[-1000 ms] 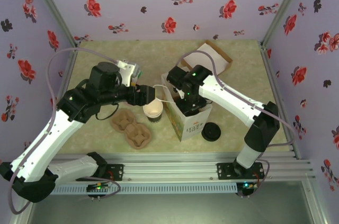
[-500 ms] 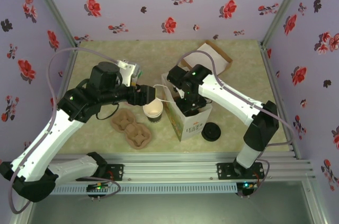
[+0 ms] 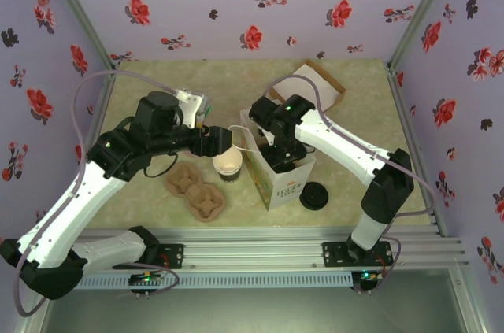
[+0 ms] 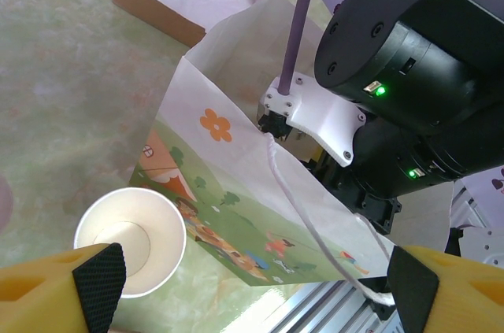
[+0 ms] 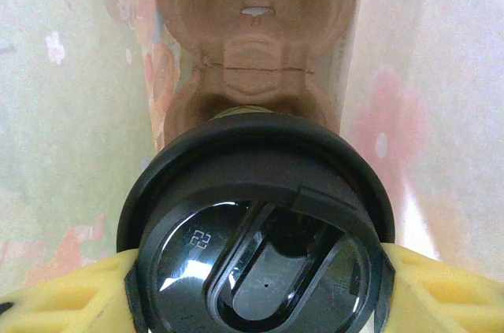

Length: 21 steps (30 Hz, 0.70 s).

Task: Pack the takeout coffee

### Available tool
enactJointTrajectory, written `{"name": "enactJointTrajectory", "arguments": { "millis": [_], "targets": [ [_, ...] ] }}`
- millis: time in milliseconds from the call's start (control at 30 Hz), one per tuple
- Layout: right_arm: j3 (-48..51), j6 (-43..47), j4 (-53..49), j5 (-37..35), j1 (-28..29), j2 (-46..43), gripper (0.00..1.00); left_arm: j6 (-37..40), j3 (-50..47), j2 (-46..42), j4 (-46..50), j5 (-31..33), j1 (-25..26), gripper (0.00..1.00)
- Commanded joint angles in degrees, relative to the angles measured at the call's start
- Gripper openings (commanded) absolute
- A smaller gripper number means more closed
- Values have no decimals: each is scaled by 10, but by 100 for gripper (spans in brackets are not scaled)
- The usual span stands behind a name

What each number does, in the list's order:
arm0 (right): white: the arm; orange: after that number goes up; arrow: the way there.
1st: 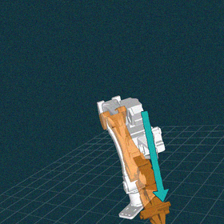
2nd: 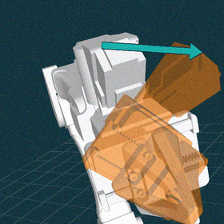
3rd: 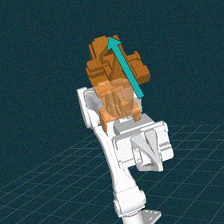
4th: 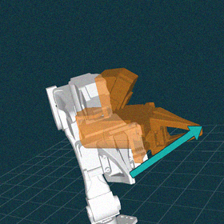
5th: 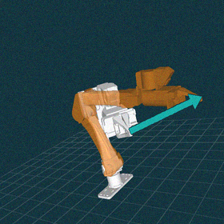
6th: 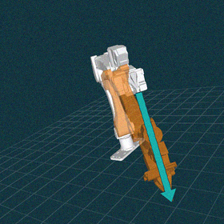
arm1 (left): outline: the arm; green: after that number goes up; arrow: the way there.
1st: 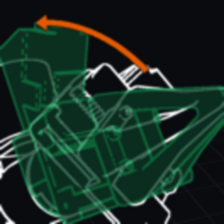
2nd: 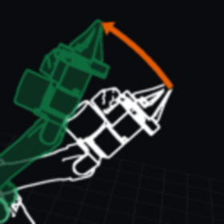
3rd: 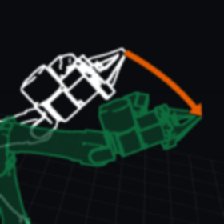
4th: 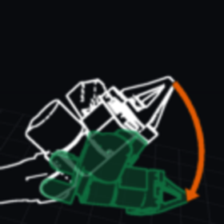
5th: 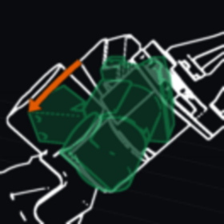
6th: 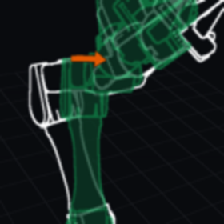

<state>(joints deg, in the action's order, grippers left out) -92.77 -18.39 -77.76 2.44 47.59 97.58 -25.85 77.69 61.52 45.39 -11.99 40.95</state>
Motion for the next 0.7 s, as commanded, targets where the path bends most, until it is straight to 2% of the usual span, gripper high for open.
{"name": "enactJointTrajectory", "arguments": {
  "millis": [0, 667],
  "targets": [
    [8, 8, 4, 6, -3, 7, 65, 4, 14, 4, -8, 6, 4, 89],
    [43, 10, 38, 16, -9, 13, 65, 1, 11, 2, -12, 6, 4, 89]
  ]
}}
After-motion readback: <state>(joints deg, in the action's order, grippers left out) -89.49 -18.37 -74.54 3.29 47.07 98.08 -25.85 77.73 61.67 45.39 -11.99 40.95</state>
